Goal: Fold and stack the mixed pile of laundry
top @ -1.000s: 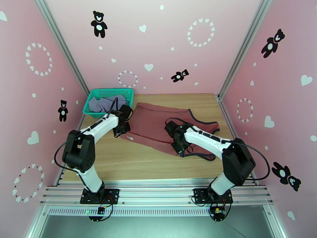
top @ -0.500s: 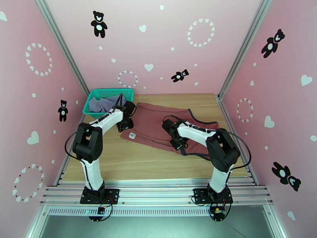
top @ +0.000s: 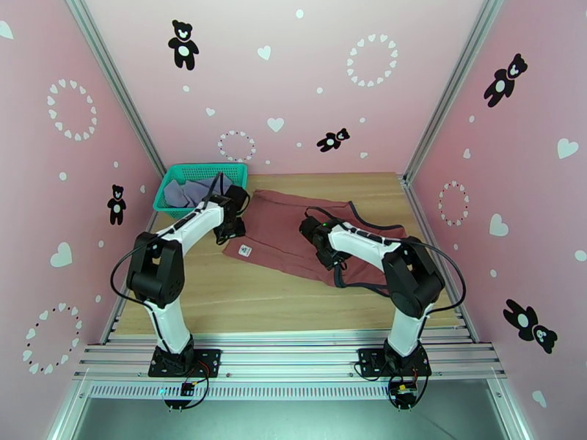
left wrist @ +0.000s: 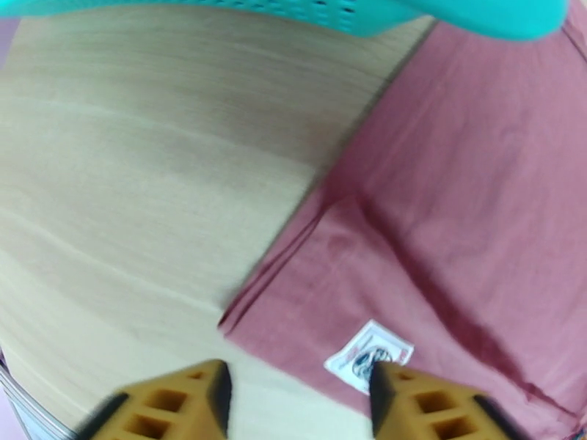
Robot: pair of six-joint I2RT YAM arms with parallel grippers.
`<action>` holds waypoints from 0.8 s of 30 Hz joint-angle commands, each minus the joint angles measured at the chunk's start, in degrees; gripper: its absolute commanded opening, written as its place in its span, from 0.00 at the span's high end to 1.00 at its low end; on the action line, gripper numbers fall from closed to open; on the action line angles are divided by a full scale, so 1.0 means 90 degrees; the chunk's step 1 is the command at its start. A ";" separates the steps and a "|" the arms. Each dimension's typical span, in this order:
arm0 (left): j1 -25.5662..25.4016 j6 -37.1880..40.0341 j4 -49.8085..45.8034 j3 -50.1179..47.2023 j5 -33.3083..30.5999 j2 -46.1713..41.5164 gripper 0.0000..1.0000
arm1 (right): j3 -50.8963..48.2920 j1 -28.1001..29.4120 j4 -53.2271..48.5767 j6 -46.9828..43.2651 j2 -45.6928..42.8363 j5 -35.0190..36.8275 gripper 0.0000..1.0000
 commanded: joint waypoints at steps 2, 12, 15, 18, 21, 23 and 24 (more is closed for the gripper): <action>0.0026 -0.0022 0.0305 -0.0414 0.0288 -0.0021 0.82 | -0.0079 0.0029 0.0121 0.0513 -0.0444 -0.0580 0.83; 0.0015 -0.0084 0.0582 -0.0277 0.0189 0.0868 0.82 | -0.1325 0.0118 0.0772 0.1449 -0.0973 -0.1683 0.95; 0.0023 -0.0075 0.0500 -0.0236 0.0003 0.1094 0.83 | -0.1462 0.0099 0.0918 0.1536 -0.0683 -0.1761 0.95; 0.0017 -0.0073 0.0428 -0.0361 -0.0151 0.1144 0.83 | -0.1462 0.0099 0.0982 0.1557 -0.0279 -0.1807 0.95; 0.0015 -0.0112 0.0342 -0.0652 -0.0369 0.1056 0.83 | -0.1412 0.0033 0.0769 0.1587 0.0069 -0.1457 0.96; 0.0015 -0.0120 0.0263 -0.0881 -0.0483 0.0993 0.84 | -0.1322 -0.0046 0.0530 0.1541 0.0195 -0.1148 0.96; 0.0015 -0.0123 0.0227 -0.1002 -0.0538 0.0960 0.84 | -0.1253 -0.0096 0.0417 0.1500 0.0236 -0.0982 0.96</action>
